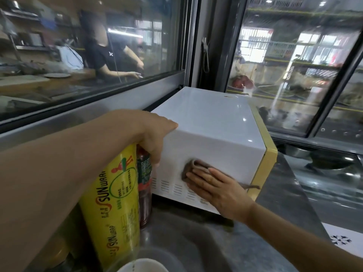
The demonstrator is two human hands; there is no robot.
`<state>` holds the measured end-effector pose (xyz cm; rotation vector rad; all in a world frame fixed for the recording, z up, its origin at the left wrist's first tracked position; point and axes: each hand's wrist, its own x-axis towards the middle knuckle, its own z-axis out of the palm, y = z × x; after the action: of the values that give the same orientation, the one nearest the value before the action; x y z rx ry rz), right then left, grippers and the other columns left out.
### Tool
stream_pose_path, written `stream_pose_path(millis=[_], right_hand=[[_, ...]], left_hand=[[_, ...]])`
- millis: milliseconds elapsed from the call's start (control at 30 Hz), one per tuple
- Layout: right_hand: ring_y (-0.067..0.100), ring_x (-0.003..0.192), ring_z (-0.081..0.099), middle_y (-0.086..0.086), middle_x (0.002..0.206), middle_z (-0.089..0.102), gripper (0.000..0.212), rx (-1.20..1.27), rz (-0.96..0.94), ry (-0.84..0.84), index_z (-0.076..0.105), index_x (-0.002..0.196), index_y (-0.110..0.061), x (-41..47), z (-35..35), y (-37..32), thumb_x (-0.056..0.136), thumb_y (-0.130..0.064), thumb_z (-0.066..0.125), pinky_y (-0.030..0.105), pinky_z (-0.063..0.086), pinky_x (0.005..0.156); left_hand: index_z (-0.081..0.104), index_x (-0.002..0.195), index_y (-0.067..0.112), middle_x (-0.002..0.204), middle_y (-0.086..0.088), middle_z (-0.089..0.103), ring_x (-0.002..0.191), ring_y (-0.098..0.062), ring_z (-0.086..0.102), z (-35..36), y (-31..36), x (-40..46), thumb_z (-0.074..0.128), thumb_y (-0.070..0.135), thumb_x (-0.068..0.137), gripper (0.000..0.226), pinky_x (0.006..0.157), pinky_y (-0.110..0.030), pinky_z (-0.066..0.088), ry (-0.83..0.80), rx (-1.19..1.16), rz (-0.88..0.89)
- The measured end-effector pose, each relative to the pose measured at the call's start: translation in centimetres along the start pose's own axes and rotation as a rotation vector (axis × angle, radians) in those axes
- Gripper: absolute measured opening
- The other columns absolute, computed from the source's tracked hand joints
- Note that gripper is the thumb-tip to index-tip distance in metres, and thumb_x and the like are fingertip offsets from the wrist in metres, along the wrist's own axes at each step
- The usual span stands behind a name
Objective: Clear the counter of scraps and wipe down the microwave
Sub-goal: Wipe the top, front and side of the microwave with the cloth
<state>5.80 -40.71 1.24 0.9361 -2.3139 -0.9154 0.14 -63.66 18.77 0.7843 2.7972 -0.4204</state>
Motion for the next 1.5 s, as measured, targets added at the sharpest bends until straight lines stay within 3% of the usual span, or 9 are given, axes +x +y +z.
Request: stream_pose_path(millis=[167,333,433,667,767,867,1167,1400,1500], right_hand=[[0.024,0.143,0.022,0.004,0.151,0.031,0.055,0.008,0.051,0.094,0.029,0.145,-0.016,-0.7,-1.7,2.5,0.09,-0.02,0.028,0.04,0.007,0.117],[0.023,0.145,0.01,0.005,0.155,0.024,0.059,0.068,0.211,0.168,0.025,0.147,-0.018,3.3,-3.6,3.6,0.089,-0.021,0.029,0.041,0.006,0.117],[0.023,0.144,0.009,0.004,0.155,0.024,0.059,0.113,0.306,0.222,0.027,0.146,-0.017,5.2,-2.8,1.5,0.088,-0.02,0.029,0.041,0.002,0.118],[0.024,0.135,0.038,0.007,0.143,0.046,0.056,0.048,0.033,0.116,0.046,0.137,-0.013,4.7,-2.4,1.0,0.085,-0.022,0.028,0.04,0.01,0.113],[0.026,0.139,0.029,0.008,0.146,0.041,0.053,0.066,0.146,0.206,0.043,0.139,-0.014,6.0,-4.3,2.9,0.088,-0.02,0.029,0.04,0.011,0.114],[0.025,0.14,0.026,0.007,0.147,0.04,0.052,0.085,0.179,0.265,0.044,0.139,-0.015,8.7,-5.3,3.5,0.089,-0.022,0.03,0.04,0.01,0.115],[0.024,0.139,0.033,0.007,0.146,0.043,0.054,0.014,-0.038,0.087,0.045,0.139,-0.015,7.7,-3.0,1.7,0.088,-0.027,0.033,0.042,0.013,0.114],[0.027,0.143,0.019,0.011,0.151,0.031,0.059,-0.022,0.044,0.178,0.036,0.143,-0.014,10.3,-3.8,2.2,0.087,-0.029,0.027,0.043,0.004,0.116],[0.029,0.143,0.022,0.013,0.152,0.03,0.06,-0.022,0.073,0.168,0.034,0.145,-0.011,10.1,-2.2,0.5,0.087,-0.028,0.033,0.044,0.003,0.116]], left_hand=[[0.028,0.139,0.023,0.139,0.003,0.042,0.121,-0.021,0.047,-0.1,0.0,-0.3,0.083,0.04,0.057,0.1,0.097,-0.042,0.044,0.036,-0.037,-0.028],[0.028,0.144,0.027,0.151,0.005,0.028,0.135,-0.019,0.034,-1.5,-0.8,-1.2,0.075,0.045,0.07,0.09,0.105,-0.041,0.03,0.124,0.043,-0.075],[0.027,0.146,0.025,0.15,0.001,0.032,0.132,-0.02,0.037,-1.5,-1.8,-1.3,0.074,0.039,0.073,0.088,0.105,-0.035,0.035,0.068,-0.059,-0.096],[0.022,0.149,0.023,0.152,0.0,0.029,0.133,-0.02,0.036,-0.9,-2.1,-1.2,0.074,0.028,0.075,0.09,0.096,-0.026,0.033,0.045,-0.223,-0.098],[0.019,0.149,0.022,0.152,0.0,0.03,0.132,-0.019,0.038,-0.7,-2.1,-1.1,0.075,0.027,0.072,0.095,0.102,-0.029,0.036,0.027,-0.212,-0.095],[0.022,0.147,0.024,0.145,-0.001,0.039,0.123,-0.021,0.047,-0.6,-2.3,-0.7,0.079,0.03,0.067,0.098,0.092,-0.029,0.042,-0.004,-0.234,-0.085],[0.009,0.15,0.026,0.156,0.001,0.022,0.136,-0.023,0.034,-0.5,-2.5,-0.8,0.083,0.027,0.064,0.113,0.108,-0.037,0.035,-0.063,-0.268,-0.106],[0.018,0.145,0.022,0.126,0.0,0.055,0.11,-0.02,0.056,-0.4,-2.7,-0.1,0.087,0.029,0.057,0.112,0.098,-0.039,0.045,-0.117,-0.25,-0.08],[0.01,0.149,0.023,0.144,-0.001,0.042,0.123,-0.022,0.051,-0.4,-2.8,-0.2,0.086,0.025,0.061,0.116,0.104,-0.04,0.041,-0.124,-0.267,-0.094]])
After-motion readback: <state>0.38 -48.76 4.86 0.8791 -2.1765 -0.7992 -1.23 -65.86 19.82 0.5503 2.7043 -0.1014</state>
